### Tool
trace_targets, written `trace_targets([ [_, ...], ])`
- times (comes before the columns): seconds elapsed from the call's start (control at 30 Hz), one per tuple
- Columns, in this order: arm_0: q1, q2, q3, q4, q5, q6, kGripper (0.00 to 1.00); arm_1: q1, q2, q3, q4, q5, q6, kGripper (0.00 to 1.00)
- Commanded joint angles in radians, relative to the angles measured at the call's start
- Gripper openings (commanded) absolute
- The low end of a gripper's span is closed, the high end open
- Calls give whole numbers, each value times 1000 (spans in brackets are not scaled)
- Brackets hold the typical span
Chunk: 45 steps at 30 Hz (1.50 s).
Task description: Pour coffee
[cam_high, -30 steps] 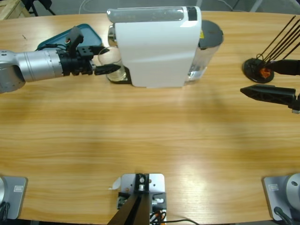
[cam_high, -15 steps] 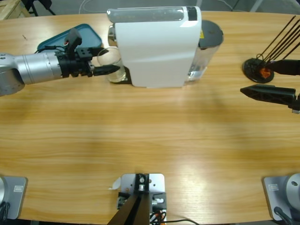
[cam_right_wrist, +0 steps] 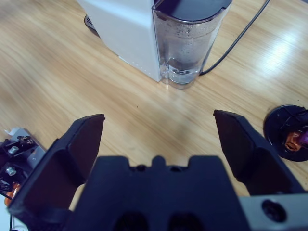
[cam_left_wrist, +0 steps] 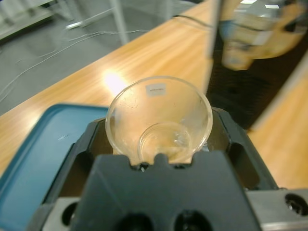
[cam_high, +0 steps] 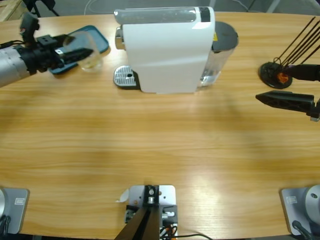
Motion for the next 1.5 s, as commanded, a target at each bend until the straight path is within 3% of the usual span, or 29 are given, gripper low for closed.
trace_targets([
  [0.03,168,-27,0,18,149,-55,0,0,4,28,4,-8,3,1000],
  [0.53,244,221,-238,26,148,-80,0,6,29,25,9,-11,0,1000],
  [0.77,245,297,-255,35,134,-86,0,6,52,26,2,-11,0,1000],
  [0.9,243,305,-265,44,135,-88,0,6,50,26,2,-11,0,1000],
  [1.27,240,267,-357,305,167,-88,0,6,47,27,2,-14,0,1000],
  [1.47,240,260,-353,330,169,-88,0,6,41,27,2,-16,0,1000],
  [1.5,240,259,-352,334,169,-88,77,6,40,27,2,-18,0,1000],
])
